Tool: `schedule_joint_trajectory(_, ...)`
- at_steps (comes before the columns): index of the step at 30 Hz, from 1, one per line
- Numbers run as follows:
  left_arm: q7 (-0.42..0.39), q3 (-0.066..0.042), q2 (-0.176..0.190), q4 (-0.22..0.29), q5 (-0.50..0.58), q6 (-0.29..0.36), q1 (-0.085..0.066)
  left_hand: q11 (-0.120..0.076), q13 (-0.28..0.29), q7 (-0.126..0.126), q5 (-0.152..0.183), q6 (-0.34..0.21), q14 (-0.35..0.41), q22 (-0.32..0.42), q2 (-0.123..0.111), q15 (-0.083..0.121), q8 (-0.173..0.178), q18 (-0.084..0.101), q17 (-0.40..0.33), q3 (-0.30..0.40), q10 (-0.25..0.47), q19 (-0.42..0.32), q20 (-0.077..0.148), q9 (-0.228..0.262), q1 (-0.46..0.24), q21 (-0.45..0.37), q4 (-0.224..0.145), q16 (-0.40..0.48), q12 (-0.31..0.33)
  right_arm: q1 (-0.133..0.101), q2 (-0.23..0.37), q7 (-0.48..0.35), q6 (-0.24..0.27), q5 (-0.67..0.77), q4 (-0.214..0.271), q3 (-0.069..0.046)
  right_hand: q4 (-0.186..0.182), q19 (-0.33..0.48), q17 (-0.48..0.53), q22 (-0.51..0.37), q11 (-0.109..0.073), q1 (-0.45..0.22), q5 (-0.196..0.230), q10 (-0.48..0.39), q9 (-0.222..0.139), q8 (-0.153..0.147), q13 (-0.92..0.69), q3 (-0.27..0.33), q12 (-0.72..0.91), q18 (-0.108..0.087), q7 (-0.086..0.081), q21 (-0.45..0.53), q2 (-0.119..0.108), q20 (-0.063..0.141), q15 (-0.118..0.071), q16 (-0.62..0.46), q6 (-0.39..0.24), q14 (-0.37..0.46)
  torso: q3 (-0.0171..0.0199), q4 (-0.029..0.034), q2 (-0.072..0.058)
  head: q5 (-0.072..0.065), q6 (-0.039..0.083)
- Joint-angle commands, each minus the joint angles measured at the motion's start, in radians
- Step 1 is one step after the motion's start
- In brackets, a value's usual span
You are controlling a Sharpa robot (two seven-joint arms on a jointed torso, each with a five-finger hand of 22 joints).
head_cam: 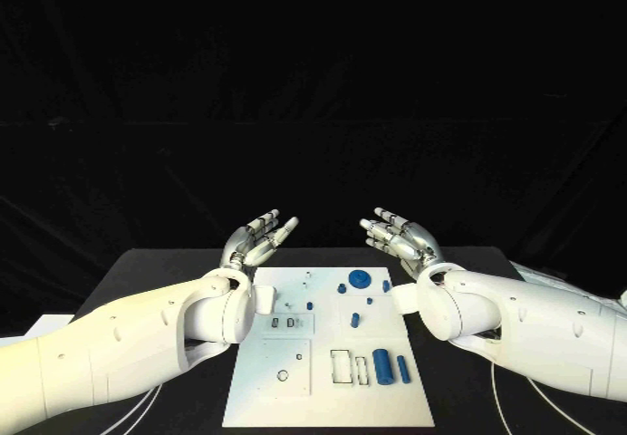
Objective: Assemble the parts on the task board
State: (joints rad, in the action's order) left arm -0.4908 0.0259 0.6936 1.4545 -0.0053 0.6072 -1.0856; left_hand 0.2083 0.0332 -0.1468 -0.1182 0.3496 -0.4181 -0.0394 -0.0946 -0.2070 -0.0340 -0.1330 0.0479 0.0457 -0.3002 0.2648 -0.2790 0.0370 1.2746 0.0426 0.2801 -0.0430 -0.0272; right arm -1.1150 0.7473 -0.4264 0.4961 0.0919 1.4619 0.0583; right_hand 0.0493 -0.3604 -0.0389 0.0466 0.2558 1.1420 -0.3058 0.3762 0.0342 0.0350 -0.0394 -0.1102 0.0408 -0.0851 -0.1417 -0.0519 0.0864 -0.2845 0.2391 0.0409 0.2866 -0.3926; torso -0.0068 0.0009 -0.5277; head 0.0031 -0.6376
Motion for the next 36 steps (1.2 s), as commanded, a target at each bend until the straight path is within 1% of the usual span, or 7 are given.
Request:
schedule_joint_trajectory(1, -0.001, 0.000, -0.003, 0.000, -0.017, -0.063, -0.002, 0.025, 0.007, -0.116, -0.008, 0.066, -0.123, -0.012, 0.019, -0.018, -0.013, -0.005, 0.014, 0.005, -0.075, 0.074, -0.014, 0.007, 0.054, 0.027, 0.009, -0.024, -0.015, -0.010, -0.007, 0.065, -0.221, 0.103, -0.017, 0.007, 0.097, -0.236, -0.024, 0.031, -0.030, 0.140, 0.005, 0.426, 0.030, 0.055, -0.029, -0.056, 0.071, -0.066, -0.112, -0.072, 0.025, -0.006, -0.030, 0.055, 0.331, -0.380, 0.0000, 0.0000, 0.000, 0.000, 0.000)
schedule_joint_trajectory(5, -0.001, 0.000, -0.003, 0.000, -0.017, -0.063, -0.002, 0.037, 0.022, -0.122, -0.021, 0.218, -0.382, -0.061, 0.037, -0.006, -0.041, -0.016, 0.043, 0.030, -0.271, 0.382, -0.011, 0.020, 0.076, 0.127, 0.000, -0.094, -0.044, -0.019, -0.011, 0.083, -0.281, 0.127, -0.032, 0.015, 0.146, -0.381, -0.026, 0.045, -0.064, 0.165, 0.014, 0.567, 0.038, 0.079, -0.022, -0.124, 0.084, -0.098, -0.094, -0.121, 0.008, -0.004, -0.066, 0.081, 0.562, -0.532, 0.0000, 0.0000, 0.000, 0.000, 0.000)
schedule_joint_trajectory(9, -0.001, 0.000, -0.003, 0.000, -0.017, -0.063, -0.002, 0.003, 0.037, -0.100, -0.018, 0.372, -0.514, -0.079, 0.052, 0.034, -0.063, -0.049, 0.053, 0.027, -0.557, 0.522, -0.003, 0.029, 0.085, 0.187, -0.019, -0.131, -0.098, -0.022, -0.013, 0.090, -0.304, 0.137, -0.038, 0.018, 0.164, -0.423, -0.025, 0.044, -0.074, 0.155, 0.048, 0.618, 0.033, 0.070, -0.022, -0.168, 0.067, -0.101, -0.084, -0.138, -0.011, 0.004, -0.080, 0.078, 0.621, -0.587, 0.0000, 0.0000, 0.000, 0.000, 0.000)
schedule_joint_trajectory(10, -0.034, -0.001, 0.037, 0.018, 0.004, -0.085, -0.005, -0.003, 0.036, -0.097, -0.018, 0.406, -0.540, -0.082, 0.054, 0.042, -0.067, -0.051, 0.056, 0.024, -0.580, 0.549, 0.002, 0.030, 0.086, 0.198, -0.024, -0.136, -0.103, -0.051, 0.015, 0.033, -0.161, 0.337, -0.078, 0.017, 0.166, -0.434, -0.025, 0.045, -0.076, 0.150, 0.053, 0.628, 0.032, 0.067, -0.022, -0.176, 0.063, -0.101, -0.083, -0.143, -0.017, 0.007, -0.083, 0.076, 0.629, -0.599, -0.0027, 0.0075, -0.021, -0.014, 0.009)
schedule_joint_trajectory(21, -0.037, -0.006, 0.093, 0.085, 0.005, -0.108, -0.016, -0.031, 0.032, -0.071, -0.018, 0.533, -0.660, -0.087, 0.068, 0.076, -0.062, -0.052, 0.089, -0.003, -0.661, 0.665, 0.037, 0.030, 0.097, 0.235, -0.059, -0.138, -0.093, -0.082, 0.047, 0.096, -0.148, 0.566, -0.064, 0.012, 0.165, -0.525, -0.026, 0.051, -0.098, 0.114, 0.088, 0.716, 0.033, 0.046, -0.024, -0.218, 0.040, -0.101, -0.070, -0.187, -0.054, 0.039, -0.113, 0.074, 0.687, -0.705, 0.0016, 0.0152, -0.063, -0.022, 0.024)
schedule_joint_trajectory(31, -0.010, -0.011, 0.151, 0.169, 0.006, -0.153, -0.029, -0.062, 0.043, -0.054, -0.017, 0.625, -0.792, -0.105, 0.087, 0.118, -0.073, -0.051, 0.164, -0.026, -0.773, 0.786, 0.079, 0.035, 0.102, 0.286, -0.079, -0.155, -0.101, -0.114, 0.050, 0.222, -0.192, 0.901, -0.077, -0.001, 0.174, -0.669, -0.025, 0.112, -0.124, 0.136, 0.092, 0.801, 0.033, 0.032, -0.026, -0.218, 0.026, -0.096, -0.055, -0.321, -0.083, 0.108, -0.158, 0.079, 0.727, -0.840, 0.0022, 0.0253, -0.113, -0.036, 0.042)
schedule_joint_trajectory(36, 0.007, -0.013, 0.173, 0.214, 0.006, -0.174, -0.031, -0.076, 0.047, -0.045, -0.017, 0.651, -0.854, -0.121, 0.092, 0.137, -0.073, -0.050, 0.211, -0.032, -0.810, 0.832, 0.100, 0.037, 0.105, 0.317, -0.085, -0.177, -0.098, -0.126, 0.044, 0.328, -0.228, 1.116, -0.079, -0.005, 0.186, -0.743, -0.078, 0.185, -0.145, 0.159, 0.102, 0.818, 0.033, 0.032, -0.026, -0.186, 0.024, -0.096, -0.040, -0.448, -0.108, 0.156, -0.207, 0.161, 0.737, -1.011, 0.0021, 0.0305, -0.135, -0.046, 0.047)
